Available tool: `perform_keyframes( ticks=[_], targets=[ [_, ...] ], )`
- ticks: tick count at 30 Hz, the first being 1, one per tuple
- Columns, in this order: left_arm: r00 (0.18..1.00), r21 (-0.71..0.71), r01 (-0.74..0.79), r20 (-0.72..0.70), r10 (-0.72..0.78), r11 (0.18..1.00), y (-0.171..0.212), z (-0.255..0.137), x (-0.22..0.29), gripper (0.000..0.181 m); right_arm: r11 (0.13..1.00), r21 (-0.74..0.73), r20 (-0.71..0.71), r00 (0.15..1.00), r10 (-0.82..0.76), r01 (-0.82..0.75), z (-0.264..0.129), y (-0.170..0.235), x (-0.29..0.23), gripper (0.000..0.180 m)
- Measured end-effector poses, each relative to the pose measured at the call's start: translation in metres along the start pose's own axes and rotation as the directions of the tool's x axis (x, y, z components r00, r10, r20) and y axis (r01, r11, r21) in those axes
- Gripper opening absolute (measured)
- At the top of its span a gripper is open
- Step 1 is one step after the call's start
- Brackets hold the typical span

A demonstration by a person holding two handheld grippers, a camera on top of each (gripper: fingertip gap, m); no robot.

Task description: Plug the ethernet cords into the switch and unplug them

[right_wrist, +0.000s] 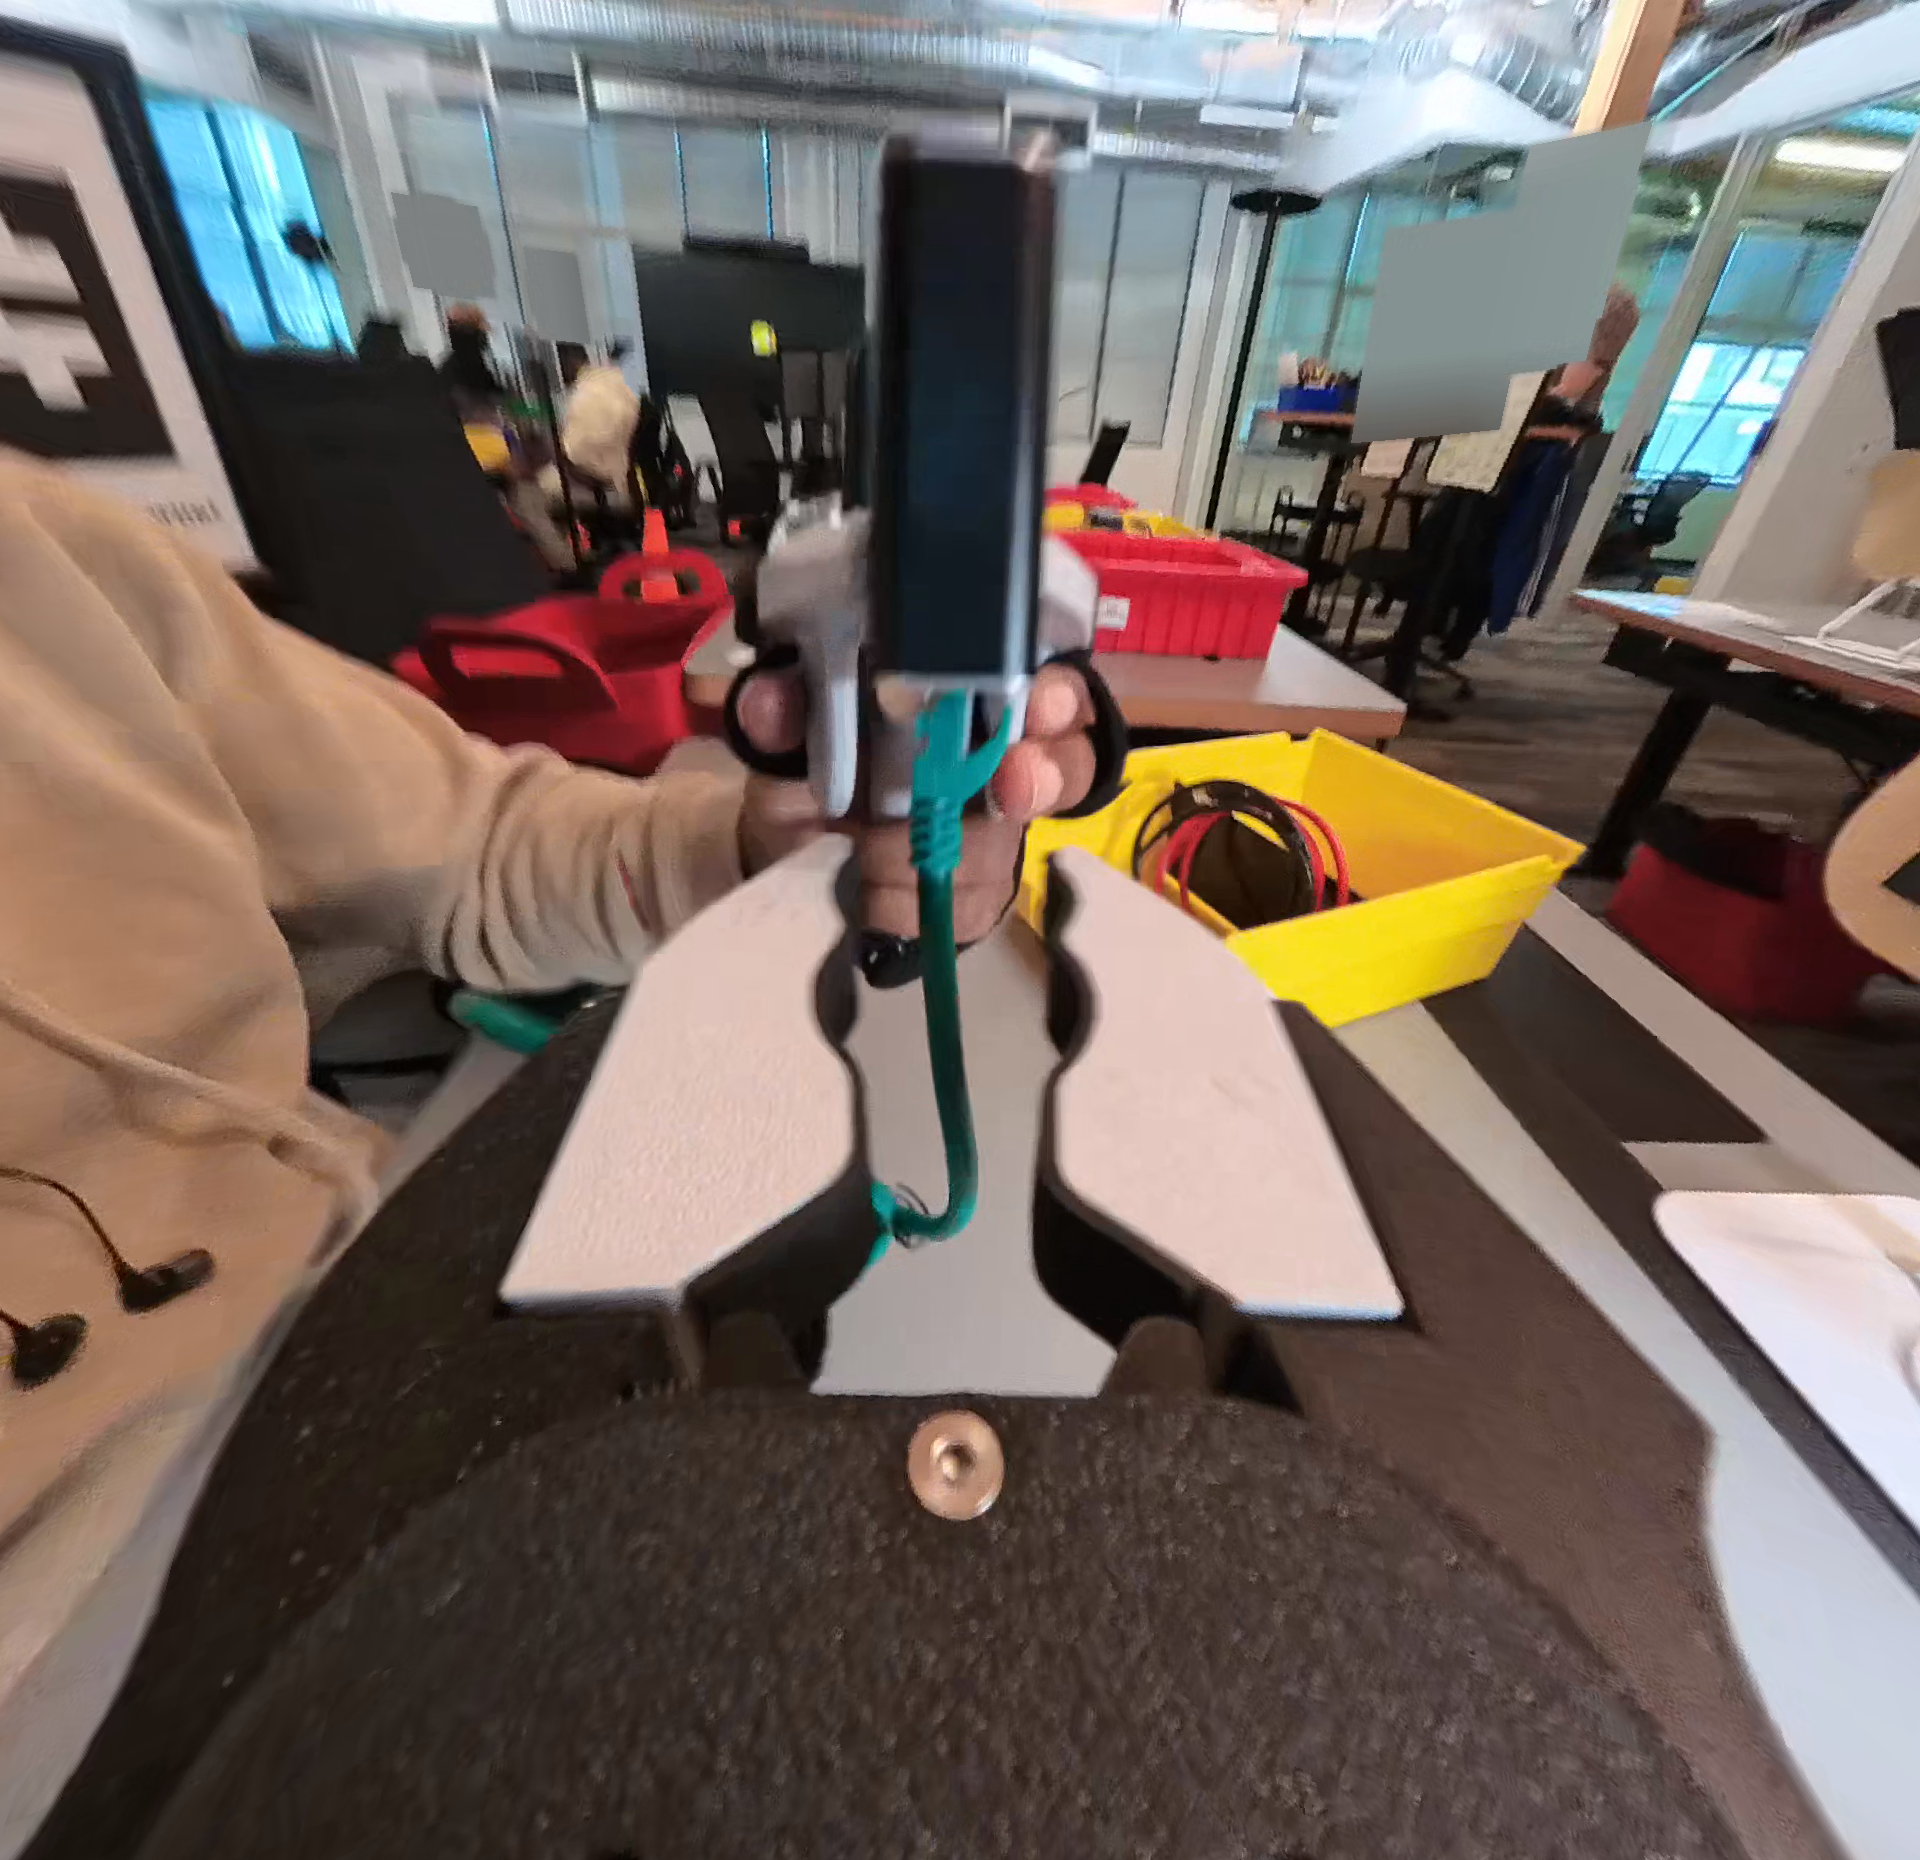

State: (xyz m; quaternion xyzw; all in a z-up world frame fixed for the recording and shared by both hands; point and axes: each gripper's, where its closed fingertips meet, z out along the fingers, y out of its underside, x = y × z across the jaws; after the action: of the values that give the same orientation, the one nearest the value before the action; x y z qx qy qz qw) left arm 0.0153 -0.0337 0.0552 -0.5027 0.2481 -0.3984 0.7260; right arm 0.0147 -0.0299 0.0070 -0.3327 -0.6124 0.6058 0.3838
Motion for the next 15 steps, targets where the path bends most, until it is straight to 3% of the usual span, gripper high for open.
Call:
perform_keyframes(
  ticks=[2,6,9,15],
  targets=[
    [1.000,0.013,0.011,-0.007,-0.011,1.000,0.001,-0.002,-0.003,0.023,0.995,-0.058,-0.030,0.996,-0.085,0.083,0.002,0.010,0.001,0.005],
    [1.000,-0.134,-0.031,-0.009,0.030,0.990,0.015,-0.008,-0.011,0.023,0.984,-0.139,-0.069,0.990,-0.120,0.109,-0.015,0.007,0.012,0.004],
    [0.991,-0.269,-0.125,0.007,0.132,0.955,0.022,-0.015,-0.017,0.035,0.955,-0.240,-0.067,0.978,-0.198,0.176,-0.030,0.008,0.013,0.004],
    [0.941,-0.544,-0.310,-0.056,0.335,0.780,0.058,-0.024,-0.017,0.043,0.914,-0.337,-0.026,0.968,-0.249,0.226,-0.040,0.015,0.008,0.004]
  ],
)
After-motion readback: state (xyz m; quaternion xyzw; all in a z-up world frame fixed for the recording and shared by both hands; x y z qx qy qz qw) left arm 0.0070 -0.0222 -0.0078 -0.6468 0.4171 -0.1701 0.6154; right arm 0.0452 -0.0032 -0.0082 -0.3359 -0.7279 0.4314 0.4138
